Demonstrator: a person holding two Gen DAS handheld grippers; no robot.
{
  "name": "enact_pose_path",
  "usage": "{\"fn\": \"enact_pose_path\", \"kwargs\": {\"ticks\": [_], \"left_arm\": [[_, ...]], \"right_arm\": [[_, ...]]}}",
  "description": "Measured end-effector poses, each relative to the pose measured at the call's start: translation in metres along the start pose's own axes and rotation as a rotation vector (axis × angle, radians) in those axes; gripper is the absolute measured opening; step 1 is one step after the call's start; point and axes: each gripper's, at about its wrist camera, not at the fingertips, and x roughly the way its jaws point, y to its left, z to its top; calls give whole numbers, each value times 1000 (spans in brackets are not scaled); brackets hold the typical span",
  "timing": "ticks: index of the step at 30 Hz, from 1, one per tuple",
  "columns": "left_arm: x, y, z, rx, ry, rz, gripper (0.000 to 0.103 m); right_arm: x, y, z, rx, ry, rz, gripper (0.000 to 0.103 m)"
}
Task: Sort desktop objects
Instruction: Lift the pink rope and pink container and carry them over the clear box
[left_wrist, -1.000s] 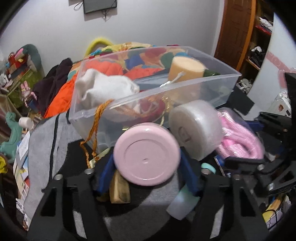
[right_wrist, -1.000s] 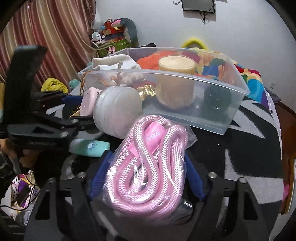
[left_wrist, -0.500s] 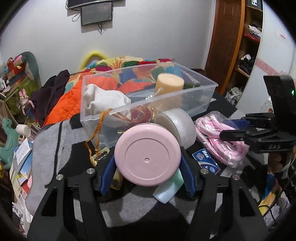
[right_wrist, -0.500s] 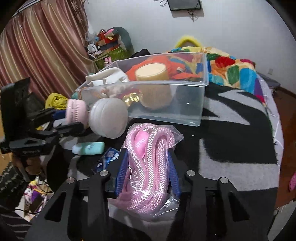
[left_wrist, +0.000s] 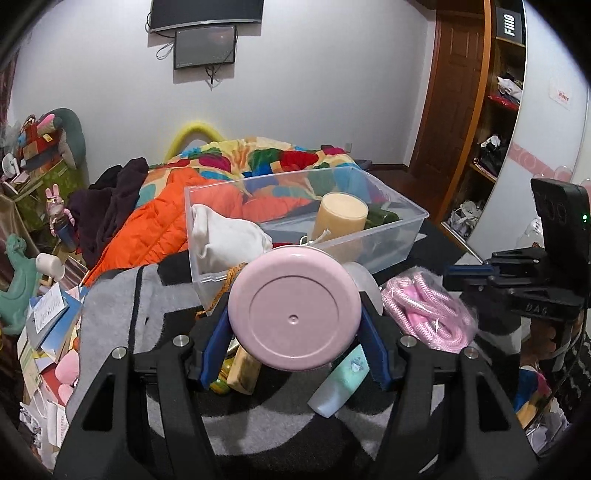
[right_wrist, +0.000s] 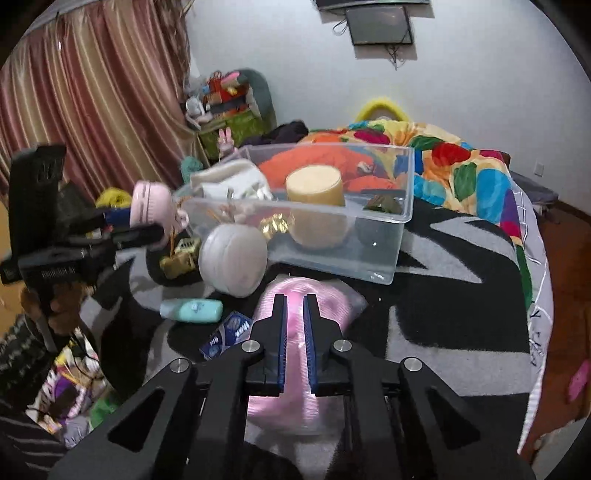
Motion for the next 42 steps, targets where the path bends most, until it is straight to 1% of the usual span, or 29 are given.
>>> {"fn": "enact_pose_path", "kwargs": {"ticks": [1, 2, 3, 4, 5, 6, 7, 9, 12, 13, 15, 16, 17, 18, 20, 21, 25, 26, 30, 35, 38, 42], "left_arm": [[-1, 0, 0, 0, 0, 0, 63], [-1, -1, -1, 1, -1, 1, 63], [-2, -1, -1, 1, -1, 3, 63], [-2, -2, -1, 1, -2, 3, 63], [-3, -2, -1, 2, -5, 2, 63], [-5, -2, -1, 3, -11, 5, 63], [-6, -2, 0, 4, -18, 10, 63], [-9, -2, 1, 4, -30, 19, 63], [-11, 2, 6, -10, -44, 22, 63], [-12, 3, 8, -14, -50, 25, 63], [-13, 4, 11, -21, -63, 28, 63], [-14, 5, 12, -24, -70, 30, 63], [-14, 6, 13, -25, -75, 32, 63], [-14, 7, 15, -27, -81, 35, 63], [-14, 9, 17, -30, -87, 41, 63], [-13, 10, 18, -33, -90, 42, 63], [-10, 15, 24, -50, -103, 51, 63], [-10, 17, 25, -54, -107, 54, 63], [-8, 24, 32, -78, -123, 59, 63], [-3, 30, 39, -86, -128, 74, 63], [2, 32, 42, -77, -132, 93, 63], [13, 34, 46, -87, -123, 81, 63]], "right_arm": [[1, 1, 0, 12, 6, -29, 9], [4, 1, 0, 15, 20, -54, 19], [8, 0, 0, 15, 42, -75, 42], [11, -2, -2, 30, 62, -92, 54], [14, -5, -3, 58, 59, -91, 71], [14, -7, -6, 87, 45, -82, 72], [16, -7, -8, 97, 43, -73, 72], [22, -3, -9, 81, 70, -68, 72], [36, 11, -12, 25, 103, -106, 72], [42, 18, -13, -7, 118, -118, 75], [49, 28, -14, -72, 113, -167, 76], [50, 31, -14, -93, 103, -176, 74], [51, 32, -14, -100, 100, -175, 69], [51, 32, -13, -102, 97, -175, 61], [50, 29, -11, -104, 99, -158, 60], [49, 27, -12, -103, 94, -149, 57], [40, 28, -14, -114, 67, -151, 48], [37, 27, -14, -110, 58, -146, 44], [26, 25, -12, -91, 33, -135, 43], [8, 22, -5, -73, -22, -130, 43], [-6, 22, 7, -64, -80, -137, 43], [-19, 19, 32, -49, -153, -132, 43]]}}
